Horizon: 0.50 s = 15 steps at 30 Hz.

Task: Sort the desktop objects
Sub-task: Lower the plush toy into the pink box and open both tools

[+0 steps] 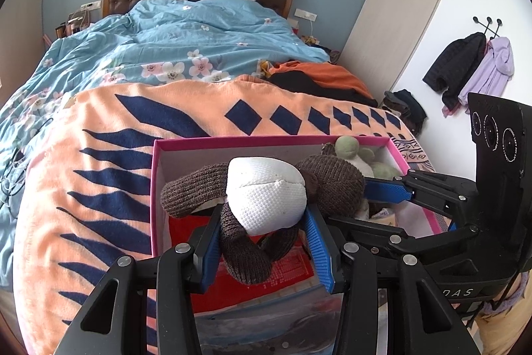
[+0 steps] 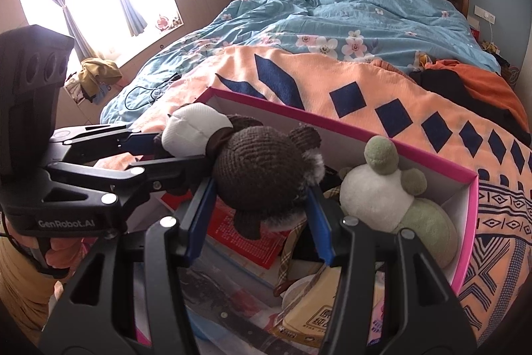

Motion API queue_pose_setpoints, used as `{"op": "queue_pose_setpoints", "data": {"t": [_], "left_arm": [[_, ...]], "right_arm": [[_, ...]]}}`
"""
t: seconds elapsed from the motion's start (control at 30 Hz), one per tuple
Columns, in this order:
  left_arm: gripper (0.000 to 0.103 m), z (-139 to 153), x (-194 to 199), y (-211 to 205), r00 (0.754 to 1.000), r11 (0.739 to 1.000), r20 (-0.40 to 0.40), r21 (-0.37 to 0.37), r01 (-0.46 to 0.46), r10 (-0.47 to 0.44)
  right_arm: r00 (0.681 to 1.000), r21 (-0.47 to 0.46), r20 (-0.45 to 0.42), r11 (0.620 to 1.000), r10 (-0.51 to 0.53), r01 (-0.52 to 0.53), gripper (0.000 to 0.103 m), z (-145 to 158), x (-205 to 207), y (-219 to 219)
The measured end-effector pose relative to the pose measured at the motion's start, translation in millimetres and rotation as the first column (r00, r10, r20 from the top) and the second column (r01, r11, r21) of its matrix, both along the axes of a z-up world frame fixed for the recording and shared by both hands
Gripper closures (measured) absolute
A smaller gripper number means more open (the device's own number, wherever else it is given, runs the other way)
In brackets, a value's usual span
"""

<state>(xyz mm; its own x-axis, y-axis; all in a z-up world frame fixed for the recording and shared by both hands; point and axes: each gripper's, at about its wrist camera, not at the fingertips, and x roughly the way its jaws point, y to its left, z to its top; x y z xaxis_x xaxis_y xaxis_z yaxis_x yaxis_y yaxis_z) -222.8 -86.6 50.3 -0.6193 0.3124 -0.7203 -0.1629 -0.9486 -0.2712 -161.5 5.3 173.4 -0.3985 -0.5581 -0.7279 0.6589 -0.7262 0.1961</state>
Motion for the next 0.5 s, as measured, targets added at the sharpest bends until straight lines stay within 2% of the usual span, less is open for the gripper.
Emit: {"op": "queue_pose_setpoints", "data": {"t": [0.5], "left_arm": [[0.057,-3.3,-5.9,-2.9,1.0,1.0,0.015,-0.006,-0.015,0.015]], "right_arm": [[1.0,0.017,0.01,1.0,0.002,-0.002,0.048,-2.4,-7.9,-5.5]]}}
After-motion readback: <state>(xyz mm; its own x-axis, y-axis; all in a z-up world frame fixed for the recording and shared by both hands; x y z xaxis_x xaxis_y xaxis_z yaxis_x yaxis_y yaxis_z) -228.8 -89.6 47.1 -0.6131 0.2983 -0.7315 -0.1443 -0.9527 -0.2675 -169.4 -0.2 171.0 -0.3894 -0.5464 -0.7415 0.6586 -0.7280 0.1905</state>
